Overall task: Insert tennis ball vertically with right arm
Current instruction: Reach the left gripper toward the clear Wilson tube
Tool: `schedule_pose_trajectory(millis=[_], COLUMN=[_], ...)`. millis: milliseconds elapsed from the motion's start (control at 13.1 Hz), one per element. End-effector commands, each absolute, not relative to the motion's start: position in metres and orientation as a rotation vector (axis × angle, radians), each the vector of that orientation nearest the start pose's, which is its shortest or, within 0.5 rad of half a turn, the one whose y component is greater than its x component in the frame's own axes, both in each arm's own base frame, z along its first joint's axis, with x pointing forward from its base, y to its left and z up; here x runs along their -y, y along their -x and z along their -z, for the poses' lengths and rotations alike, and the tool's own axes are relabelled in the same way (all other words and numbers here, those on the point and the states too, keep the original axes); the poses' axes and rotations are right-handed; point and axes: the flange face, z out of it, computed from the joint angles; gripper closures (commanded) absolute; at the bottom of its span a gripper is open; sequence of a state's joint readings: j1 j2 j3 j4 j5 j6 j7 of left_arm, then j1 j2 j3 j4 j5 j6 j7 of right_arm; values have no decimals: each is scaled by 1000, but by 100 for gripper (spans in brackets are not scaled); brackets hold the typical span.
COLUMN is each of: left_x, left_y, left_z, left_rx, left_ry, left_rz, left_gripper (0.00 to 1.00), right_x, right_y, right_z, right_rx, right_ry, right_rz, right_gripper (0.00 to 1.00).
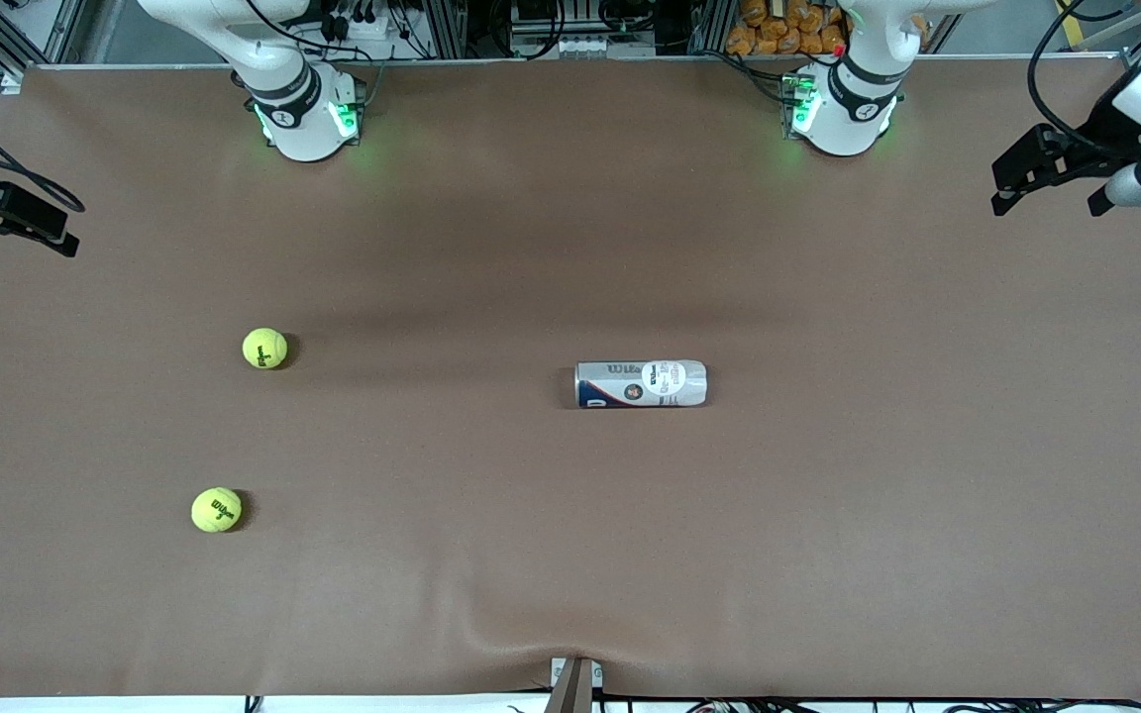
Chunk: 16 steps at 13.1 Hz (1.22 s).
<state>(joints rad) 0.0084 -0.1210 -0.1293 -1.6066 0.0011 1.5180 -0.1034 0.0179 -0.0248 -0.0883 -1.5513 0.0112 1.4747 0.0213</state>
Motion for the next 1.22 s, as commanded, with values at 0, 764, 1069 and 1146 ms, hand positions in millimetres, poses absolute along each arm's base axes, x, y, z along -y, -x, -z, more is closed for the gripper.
schedule_pose_trajectory(millis=[0,764,1069,1146], left_x=[65,118,184,202], left_y=[-506,-522,-529,-535], left_z=[-668,-646,-602,-588], left_rx=[-16,-185,-392,-447], left_ry=[3106,3097,3070,3065], left_rz=[76,1,-122,-154], left_gripper=[0,0,0,0], right_x=[51,43,39,40], right_y=[-530,-531,-531,-531], right_z=[-635,-641,-644,-644], right_rx=[-182,-210,-234,-232], right_ry=[3112,3111,3111,3112], right_rz=[-95,-76,-77,-77], right_gripper=[0,0,0,0])
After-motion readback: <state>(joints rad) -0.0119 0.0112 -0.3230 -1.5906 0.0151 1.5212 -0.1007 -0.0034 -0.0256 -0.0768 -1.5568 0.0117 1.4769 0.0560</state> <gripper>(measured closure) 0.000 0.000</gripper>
